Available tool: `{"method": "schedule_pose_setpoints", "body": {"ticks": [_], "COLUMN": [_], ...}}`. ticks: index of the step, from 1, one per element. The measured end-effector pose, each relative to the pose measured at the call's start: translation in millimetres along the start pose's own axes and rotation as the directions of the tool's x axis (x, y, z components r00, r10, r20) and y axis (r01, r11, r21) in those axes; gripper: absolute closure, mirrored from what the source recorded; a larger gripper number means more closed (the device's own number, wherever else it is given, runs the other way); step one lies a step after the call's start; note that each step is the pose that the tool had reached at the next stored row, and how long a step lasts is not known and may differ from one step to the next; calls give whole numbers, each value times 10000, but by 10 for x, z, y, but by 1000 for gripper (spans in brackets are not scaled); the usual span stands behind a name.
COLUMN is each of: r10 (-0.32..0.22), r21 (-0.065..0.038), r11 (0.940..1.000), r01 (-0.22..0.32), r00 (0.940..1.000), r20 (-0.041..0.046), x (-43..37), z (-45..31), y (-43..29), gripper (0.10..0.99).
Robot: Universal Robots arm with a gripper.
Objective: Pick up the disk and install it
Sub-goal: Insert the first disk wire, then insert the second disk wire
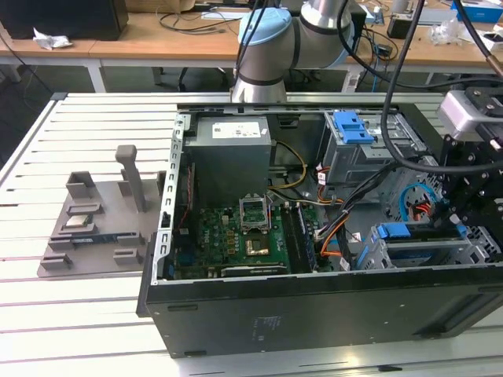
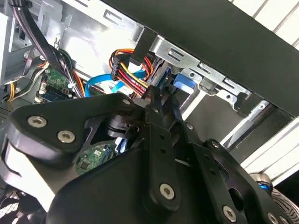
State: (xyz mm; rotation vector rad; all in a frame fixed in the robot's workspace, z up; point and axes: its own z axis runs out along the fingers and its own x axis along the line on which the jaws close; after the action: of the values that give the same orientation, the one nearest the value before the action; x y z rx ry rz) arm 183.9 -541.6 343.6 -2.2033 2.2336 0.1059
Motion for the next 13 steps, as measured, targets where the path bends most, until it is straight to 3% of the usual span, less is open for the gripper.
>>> {"method": "schedule_pose_setpoints", "body": {"ticks": [5, 6, 7, 8, 13], "r10": [1, 0, 2, 2, 2], "r21": [1, 0, 1, 1, 0], "r11": [10000, 10000, 10000, 10000, 10000], "r01": [-1, 0, -2, -2, -2], "r00": [10000, 10000, 10000, 10000, 10000], "r20": [-4, -6, -25, -31, -29], "x": [-31, -48, -75, -82, -83], "z": [-236, -316, -472, -550, -563], "y": [12, 15, 23, 27, 27], "gripper": [847, 863, 929, 980, 980]}}
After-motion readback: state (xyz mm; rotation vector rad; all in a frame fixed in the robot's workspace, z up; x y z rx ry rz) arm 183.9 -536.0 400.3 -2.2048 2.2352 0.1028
